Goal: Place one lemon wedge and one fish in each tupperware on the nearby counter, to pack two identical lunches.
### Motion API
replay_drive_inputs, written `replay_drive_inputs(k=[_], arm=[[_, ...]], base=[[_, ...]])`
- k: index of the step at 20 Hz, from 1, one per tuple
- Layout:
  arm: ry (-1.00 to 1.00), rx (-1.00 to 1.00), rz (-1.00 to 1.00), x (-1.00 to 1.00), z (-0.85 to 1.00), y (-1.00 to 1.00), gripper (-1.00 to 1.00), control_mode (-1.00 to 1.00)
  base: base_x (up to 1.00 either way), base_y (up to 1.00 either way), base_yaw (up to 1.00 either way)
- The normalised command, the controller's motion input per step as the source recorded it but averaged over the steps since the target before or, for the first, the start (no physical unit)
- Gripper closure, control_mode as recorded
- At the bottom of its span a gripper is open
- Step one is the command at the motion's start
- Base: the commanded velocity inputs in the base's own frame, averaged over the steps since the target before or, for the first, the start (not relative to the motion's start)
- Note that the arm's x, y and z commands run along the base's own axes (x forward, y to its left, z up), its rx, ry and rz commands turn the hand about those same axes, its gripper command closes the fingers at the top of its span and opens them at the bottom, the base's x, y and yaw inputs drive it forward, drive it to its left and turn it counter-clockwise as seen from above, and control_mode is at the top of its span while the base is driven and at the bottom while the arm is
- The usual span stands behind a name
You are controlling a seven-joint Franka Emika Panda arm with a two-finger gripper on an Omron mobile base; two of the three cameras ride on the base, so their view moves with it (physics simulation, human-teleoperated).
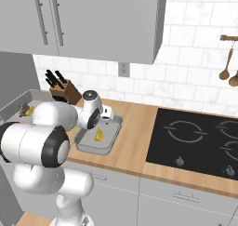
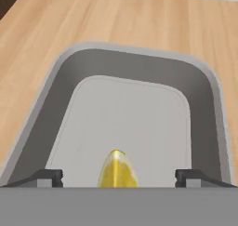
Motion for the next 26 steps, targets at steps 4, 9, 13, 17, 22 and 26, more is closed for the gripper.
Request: replay_drive_inputs(k=[4, 9, 13, 17, 22, 26], arm=[[0.04, 0.0, 0.0, -0.88, 0.86, 0.0, -1.0, -1.0], [0.17, 0.01, 0.0, -0.98, 0.82, 0.0, -1.0, -1.0], [0.45, 0.07, 0.0, -0.82, 0.95, 0.0, -1.0, -1.0], [0.14, 0.04, 0.0, -1.0, 0.21, 0.0, -1.0, -1.0], [0.0, 0.0, 0.0, -1.0, 0.0, 0.09, -1.0, -1.0], [-0.01, 0.0, 0.0, -0.97, 0.0, 0.12, -1.0, -1.0]], base=[[0.0, 0.0, 0.0], [0.0, 0.0, 0.0], [0.0, 0.0, 0.0], [0.0, 0.0, 0.0], [0.0, 0.0, 0.0], [0.0, 0.0, 0.0]])
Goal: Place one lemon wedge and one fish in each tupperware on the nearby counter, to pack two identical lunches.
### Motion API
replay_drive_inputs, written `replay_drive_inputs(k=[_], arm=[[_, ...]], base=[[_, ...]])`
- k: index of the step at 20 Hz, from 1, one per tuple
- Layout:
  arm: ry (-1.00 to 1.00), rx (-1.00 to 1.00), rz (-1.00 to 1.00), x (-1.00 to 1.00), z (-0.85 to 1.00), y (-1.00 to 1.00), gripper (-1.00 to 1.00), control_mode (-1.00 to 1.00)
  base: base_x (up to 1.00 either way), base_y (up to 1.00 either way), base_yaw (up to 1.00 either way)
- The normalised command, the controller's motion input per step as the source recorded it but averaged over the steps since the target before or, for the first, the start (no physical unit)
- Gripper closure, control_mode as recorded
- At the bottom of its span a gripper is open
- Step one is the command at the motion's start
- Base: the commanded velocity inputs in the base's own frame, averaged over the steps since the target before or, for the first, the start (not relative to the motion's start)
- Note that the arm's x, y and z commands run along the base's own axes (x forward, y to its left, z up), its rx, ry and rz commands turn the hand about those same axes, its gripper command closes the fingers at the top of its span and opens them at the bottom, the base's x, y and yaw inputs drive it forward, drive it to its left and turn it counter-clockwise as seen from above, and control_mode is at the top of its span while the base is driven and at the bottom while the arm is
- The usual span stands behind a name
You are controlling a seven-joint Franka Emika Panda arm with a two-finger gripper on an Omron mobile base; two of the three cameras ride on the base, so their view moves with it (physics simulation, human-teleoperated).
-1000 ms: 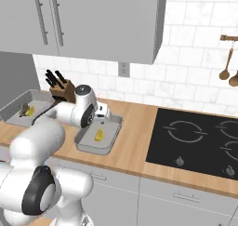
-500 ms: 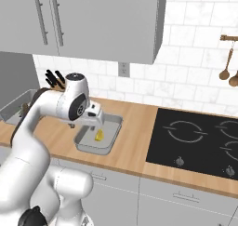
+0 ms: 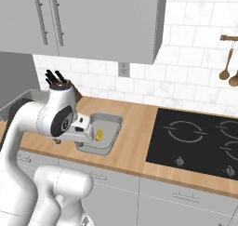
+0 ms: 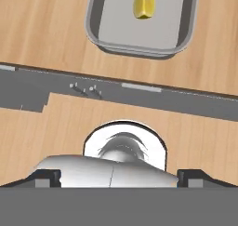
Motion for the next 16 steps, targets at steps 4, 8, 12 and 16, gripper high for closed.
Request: replay_drive_inputs(k=[4, 8, 12, 16], arm=[[-0.08, 0.0, 0.0, -0.57, 0.0, 0.09, -1.0, -1.0], [-0.03, 0.0, 0.0, -0.22, 0.0, 0.0, -1.0, -1.0], [-0.01, 0.0, 0.0, 0.0, 0.0, 0.0, -1.0, -1.0], [0.0, 0.0, 0.0, 0.0, 0.0, 0.0, -1.0, -1.0]], base=[[0.0, 0.0, 0.0], [0.0, 0.0, 0.0], [0.0, 0.0, 0.0], [0.0, 0.0, 0.0]])
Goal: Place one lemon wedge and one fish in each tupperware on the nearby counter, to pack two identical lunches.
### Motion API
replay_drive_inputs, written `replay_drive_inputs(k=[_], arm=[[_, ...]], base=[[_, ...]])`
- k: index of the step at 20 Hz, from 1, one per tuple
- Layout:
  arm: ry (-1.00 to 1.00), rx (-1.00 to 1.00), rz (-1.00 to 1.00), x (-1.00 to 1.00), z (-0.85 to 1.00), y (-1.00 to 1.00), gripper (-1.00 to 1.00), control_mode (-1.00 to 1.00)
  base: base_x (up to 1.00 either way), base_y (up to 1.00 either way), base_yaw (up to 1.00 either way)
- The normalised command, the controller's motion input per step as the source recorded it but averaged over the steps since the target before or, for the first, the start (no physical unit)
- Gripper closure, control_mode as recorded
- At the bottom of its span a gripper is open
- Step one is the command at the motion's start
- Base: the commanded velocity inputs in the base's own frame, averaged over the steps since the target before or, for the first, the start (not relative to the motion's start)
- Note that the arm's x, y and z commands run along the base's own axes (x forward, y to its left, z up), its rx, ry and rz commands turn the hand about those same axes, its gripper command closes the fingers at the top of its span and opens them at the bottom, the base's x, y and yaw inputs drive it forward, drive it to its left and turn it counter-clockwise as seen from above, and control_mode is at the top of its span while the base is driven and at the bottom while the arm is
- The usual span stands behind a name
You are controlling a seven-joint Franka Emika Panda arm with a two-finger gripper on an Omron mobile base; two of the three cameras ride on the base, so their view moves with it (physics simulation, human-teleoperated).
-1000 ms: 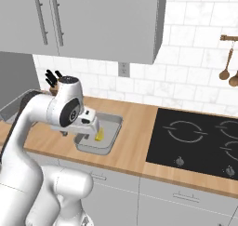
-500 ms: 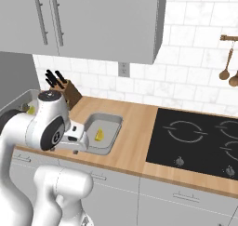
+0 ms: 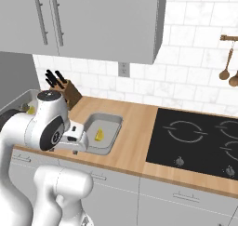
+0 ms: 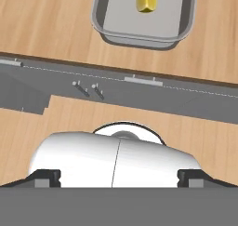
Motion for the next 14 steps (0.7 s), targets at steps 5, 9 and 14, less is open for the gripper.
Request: replay_drive_inputs(k=[5, 9, 14], arm=[[-0.02, 0.0, 0.04, -0.08, 0.0, 0.05, -1.0, 1.0], [0.0, 0.0, 0.0, 0.0, 0.0, 0.0, -1.0, 1.0], [0.0, 0.0, 0.0, 0.0, 0.0, 0.0, -1.0, 1.0]], base=[[-0.34, 0.33, 0.13], [-0.6, 0.82, 0.38], [-0.47, 0.84, 0.73]])
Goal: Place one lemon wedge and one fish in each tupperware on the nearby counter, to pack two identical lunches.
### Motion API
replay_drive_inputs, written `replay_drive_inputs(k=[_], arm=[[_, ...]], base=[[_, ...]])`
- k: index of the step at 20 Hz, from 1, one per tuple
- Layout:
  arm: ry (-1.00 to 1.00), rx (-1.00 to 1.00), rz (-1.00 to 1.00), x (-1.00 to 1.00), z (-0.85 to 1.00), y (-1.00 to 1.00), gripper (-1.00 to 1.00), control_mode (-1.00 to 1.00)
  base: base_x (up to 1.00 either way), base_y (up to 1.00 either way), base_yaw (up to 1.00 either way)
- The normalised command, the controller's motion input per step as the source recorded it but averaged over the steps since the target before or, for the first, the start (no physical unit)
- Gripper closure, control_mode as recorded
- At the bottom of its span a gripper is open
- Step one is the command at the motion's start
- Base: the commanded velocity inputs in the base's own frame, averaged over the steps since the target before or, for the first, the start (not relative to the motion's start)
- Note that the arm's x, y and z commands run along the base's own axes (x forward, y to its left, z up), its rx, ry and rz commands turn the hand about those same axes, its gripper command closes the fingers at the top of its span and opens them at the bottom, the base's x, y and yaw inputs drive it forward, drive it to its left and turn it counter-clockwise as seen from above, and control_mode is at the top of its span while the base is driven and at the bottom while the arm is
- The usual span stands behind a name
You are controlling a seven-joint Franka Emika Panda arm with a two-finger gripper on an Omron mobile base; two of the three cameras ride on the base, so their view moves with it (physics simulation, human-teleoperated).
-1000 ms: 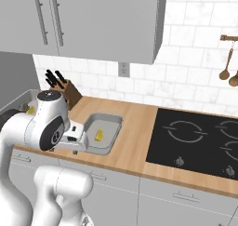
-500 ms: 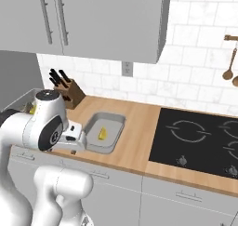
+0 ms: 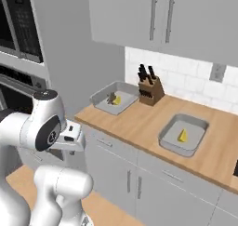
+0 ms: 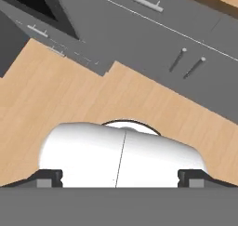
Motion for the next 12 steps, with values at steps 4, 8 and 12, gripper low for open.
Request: replay_drive_inputs(k=[4, 8, 12], arm=[[0.0, 0.0, 0.0, 0.0, 0.0, 0.0, -1.0, 1.0], [0.0, 0.0, 0.0, 0.0, 0.0, 0.0, -1.0, 1.0], [0.0, 0.0, 0.0, 0.0, 0.0, 0.0, -1.0, 1.0]], base=[[-0.04, 0.8, 0.9], [0.0, 0.72, 0.92], [0.01, 0.67, 0.91]])
